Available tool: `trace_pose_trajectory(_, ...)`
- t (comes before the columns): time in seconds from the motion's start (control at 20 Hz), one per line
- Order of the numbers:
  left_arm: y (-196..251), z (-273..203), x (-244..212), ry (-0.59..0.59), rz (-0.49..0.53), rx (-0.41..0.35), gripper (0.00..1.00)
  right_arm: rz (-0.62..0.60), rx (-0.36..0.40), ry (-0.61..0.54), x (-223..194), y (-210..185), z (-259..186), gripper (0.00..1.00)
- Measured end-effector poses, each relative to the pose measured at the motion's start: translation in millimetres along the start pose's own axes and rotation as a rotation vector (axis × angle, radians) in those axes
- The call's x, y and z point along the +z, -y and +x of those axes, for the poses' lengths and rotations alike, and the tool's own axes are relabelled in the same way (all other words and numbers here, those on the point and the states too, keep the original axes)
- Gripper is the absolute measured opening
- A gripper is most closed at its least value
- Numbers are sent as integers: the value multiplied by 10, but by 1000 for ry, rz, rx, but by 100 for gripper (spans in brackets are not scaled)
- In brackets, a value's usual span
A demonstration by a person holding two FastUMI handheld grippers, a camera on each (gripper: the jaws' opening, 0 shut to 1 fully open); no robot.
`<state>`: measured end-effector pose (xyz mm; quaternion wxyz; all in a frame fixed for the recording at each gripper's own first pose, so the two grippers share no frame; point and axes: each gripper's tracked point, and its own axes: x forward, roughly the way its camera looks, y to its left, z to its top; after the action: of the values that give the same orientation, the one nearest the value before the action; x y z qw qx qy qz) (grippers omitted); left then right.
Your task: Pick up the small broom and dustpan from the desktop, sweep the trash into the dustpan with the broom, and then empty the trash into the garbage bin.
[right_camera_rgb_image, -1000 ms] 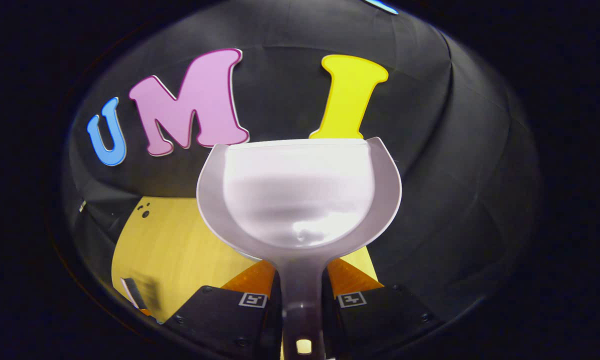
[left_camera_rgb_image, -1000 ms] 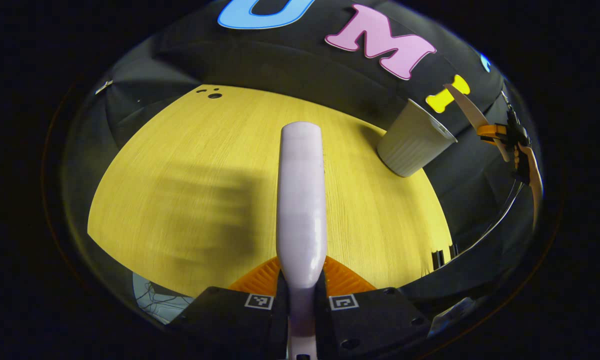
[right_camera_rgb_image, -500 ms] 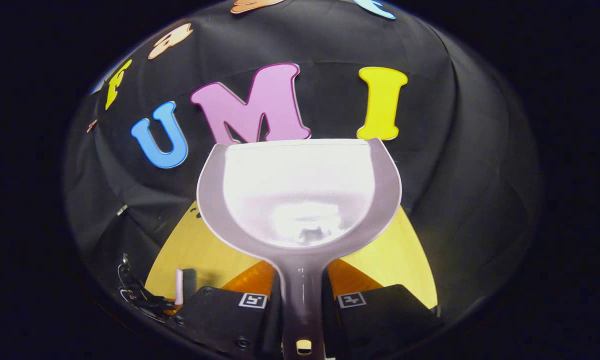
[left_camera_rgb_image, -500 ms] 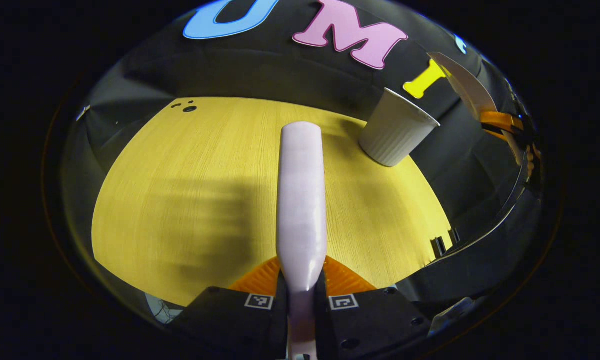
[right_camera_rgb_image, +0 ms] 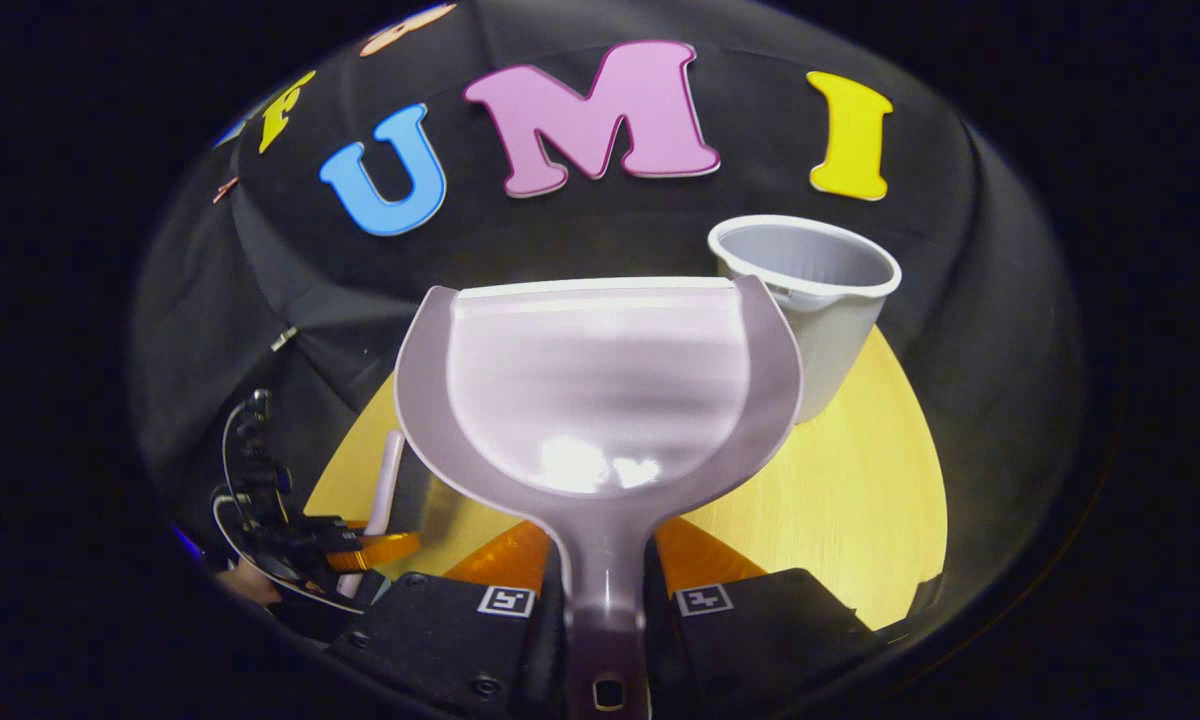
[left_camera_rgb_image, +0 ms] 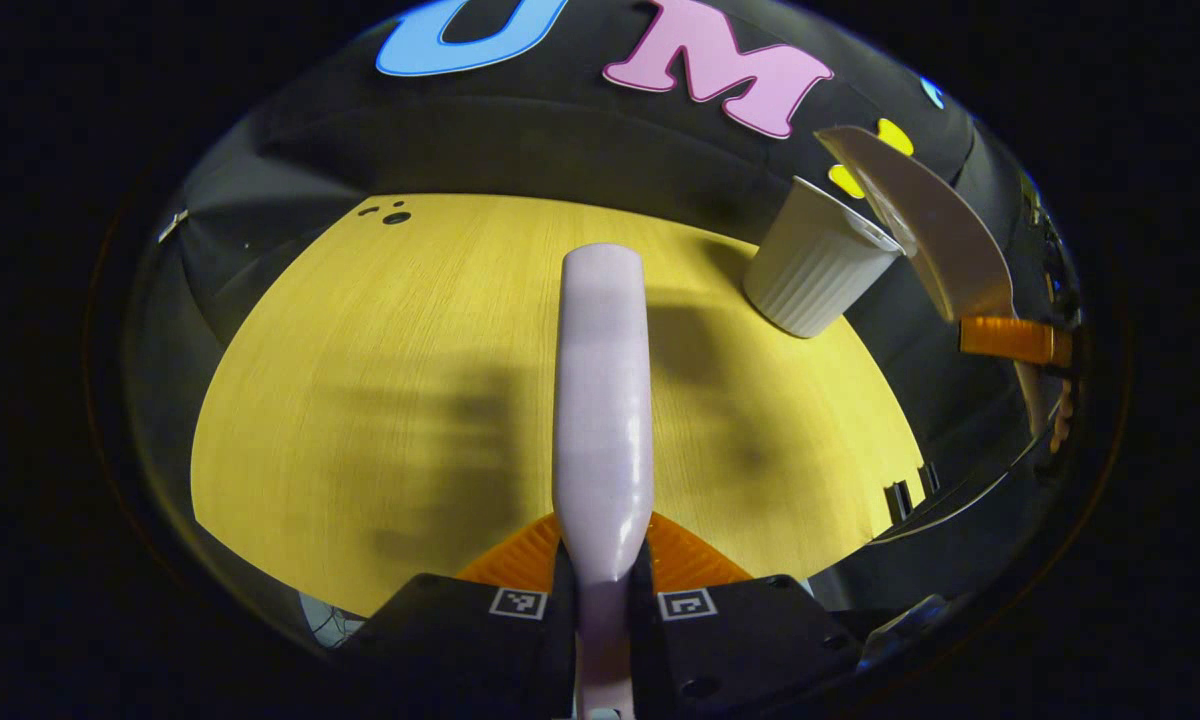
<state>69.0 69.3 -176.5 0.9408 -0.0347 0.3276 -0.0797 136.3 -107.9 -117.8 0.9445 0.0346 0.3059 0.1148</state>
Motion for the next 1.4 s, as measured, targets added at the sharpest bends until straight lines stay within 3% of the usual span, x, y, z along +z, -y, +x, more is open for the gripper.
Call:
trace_pose_trajectory(0.4, -262, 506, 44, -138, 18, 84, 25, -42, -57, -228, -923, 205, 885, 32)
trace_pose_trajectory(0.45, -321, 562, 49, -156, 31, 96, 26, -41, -62, -245, -984, 231, 960, 36)
trace_pose_trajectory(0.55, -427, 752, 43, -199, 51, 136, 25, -30, -77, -278, -1094, 287, 1132, 32)
trace_pose_trajectory(0.65, -511, 872, 47, -235, 64, 162, 25, -33, -111, -311, -1193, 404, 1269, 41)
trace_pose_trajectory(0.95, -536, 991, -11, -309, 110, 236, 27, -53, -149, -367, -1319, 442, 1384, 33)
trace_pose_trajectory(1.1, -520, 1017, 19, -312, 137, 251, 30, -20, -141, -382, -1352, 406, 1406, 38)
trace_pose_trajectory(1.15, -492, 1009, 18, -314, 143, 250, 29, -8, -131, -382, -1341, 386, 1427, 44)
trace_pose_trajectory(1.2, -456, 988, 41, -307, 147, 243, 41, 2, -115, -375, -1322, 338, 1427, 42)
trace_pose_trajectory(1.35, -344, 936, 54, -275, 156, 219, 81, 9, -110, -346, -1238, 331, 1390, 100)
trace_pose_trajectory(1.4, -310, 888, 80, -256, 160, 211, 94, 13, -113, -333, -1216, 328, 1354, 100)
